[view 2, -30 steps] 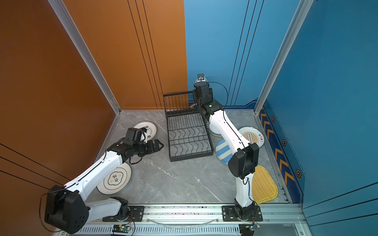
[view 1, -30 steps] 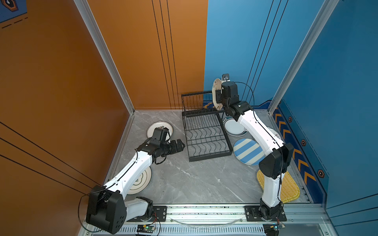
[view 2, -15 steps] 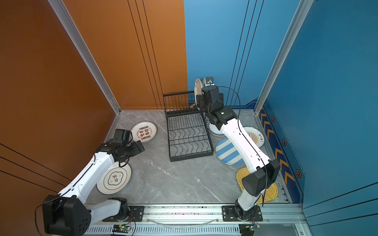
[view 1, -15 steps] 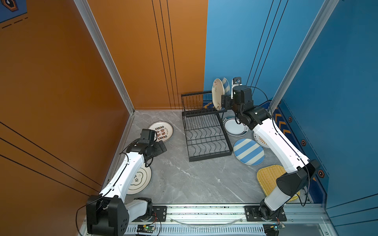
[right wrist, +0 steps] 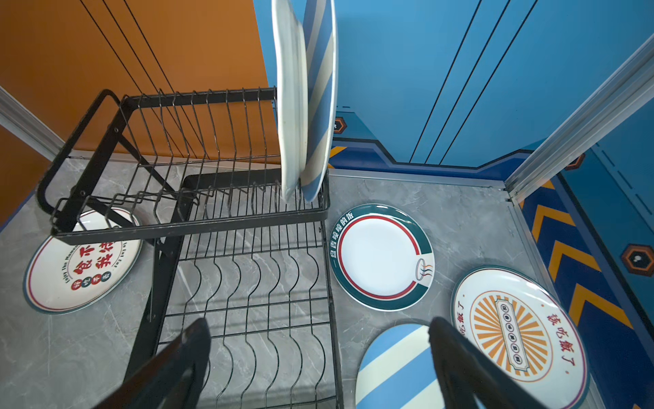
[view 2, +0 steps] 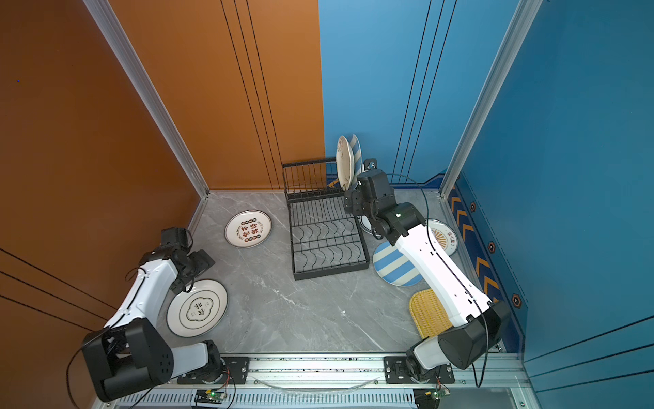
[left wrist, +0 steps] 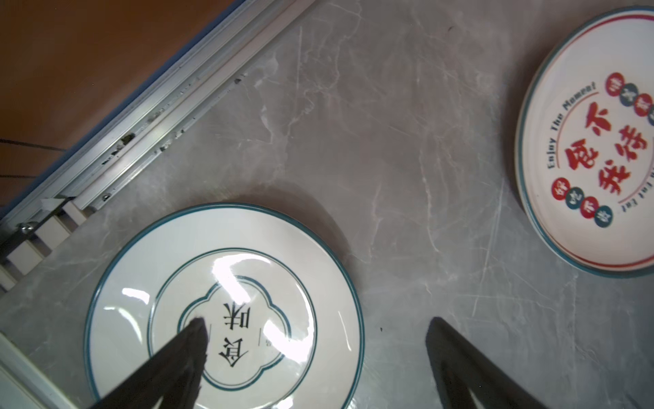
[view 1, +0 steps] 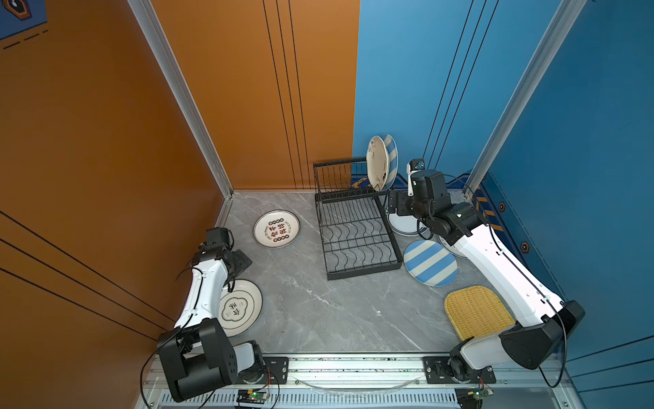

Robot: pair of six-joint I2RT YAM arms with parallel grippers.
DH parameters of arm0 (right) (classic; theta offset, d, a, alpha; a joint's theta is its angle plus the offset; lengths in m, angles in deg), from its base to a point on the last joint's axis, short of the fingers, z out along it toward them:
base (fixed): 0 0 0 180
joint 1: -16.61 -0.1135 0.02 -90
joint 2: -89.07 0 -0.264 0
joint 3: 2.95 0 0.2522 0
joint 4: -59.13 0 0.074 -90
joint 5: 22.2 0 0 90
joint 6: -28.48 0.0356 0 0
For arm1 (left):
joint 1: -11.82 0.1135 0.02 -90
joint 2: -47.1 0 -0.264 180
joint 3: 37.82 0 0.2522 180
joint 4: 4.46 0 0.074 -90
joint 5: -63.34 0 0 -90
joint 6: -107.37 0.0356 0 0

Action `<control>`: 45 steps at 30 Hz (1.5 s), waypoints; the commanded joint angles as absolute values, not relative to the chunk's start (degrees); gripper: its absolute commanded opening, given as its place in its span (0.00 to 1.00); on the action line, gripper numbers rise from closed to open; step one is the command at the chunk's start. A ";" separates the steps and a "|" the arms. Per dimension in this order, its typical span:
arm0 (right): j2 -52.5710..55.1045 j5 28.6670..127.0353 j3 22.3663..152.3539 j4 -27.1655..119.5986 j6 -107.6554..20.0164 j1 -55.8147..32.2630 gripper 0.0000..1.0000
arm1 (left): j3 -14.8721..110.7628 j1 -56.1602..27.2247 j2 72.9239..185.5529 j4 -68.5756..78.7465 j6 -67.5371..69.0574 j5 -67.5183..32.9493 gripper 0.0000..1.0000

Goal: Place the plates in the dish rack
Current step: 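Open the right gripper and draw back while the left gripper moves to the white plate, then grip the green-rimmed white plate's edge with the left gripper, drag toward rack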

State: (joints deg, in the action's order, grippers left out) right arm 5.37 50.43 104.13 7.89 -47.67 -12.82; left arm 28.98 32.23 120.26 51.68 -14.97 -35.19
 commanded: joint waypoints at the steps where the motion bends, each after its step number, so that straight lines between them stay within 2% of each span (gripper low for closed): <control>1: 6.56 53.51 102.91 5.95 -45.89 -13.39 0.97 | 28.04 36.51 121.14 50.35 -13.44 -34.83 0.95; 10: 5.25 54.31 103.88 5.99 -45.92 -13.80 0.98 | 25.97 45.65 124.27 46.96 -12.67 -32.23 0.94; 24: 4.95 53.92 103.44 6.34 -46.29 -14.11 0.98 | 23.33 54.29 128.38 42.88 -8.44 -27.64 0.93; 45: 6.02 52.91 101.98 7.40 -47.12 -13.98 1.00 | 19.72 54.91 129.88 42.04 -8.62 -19.87 0.90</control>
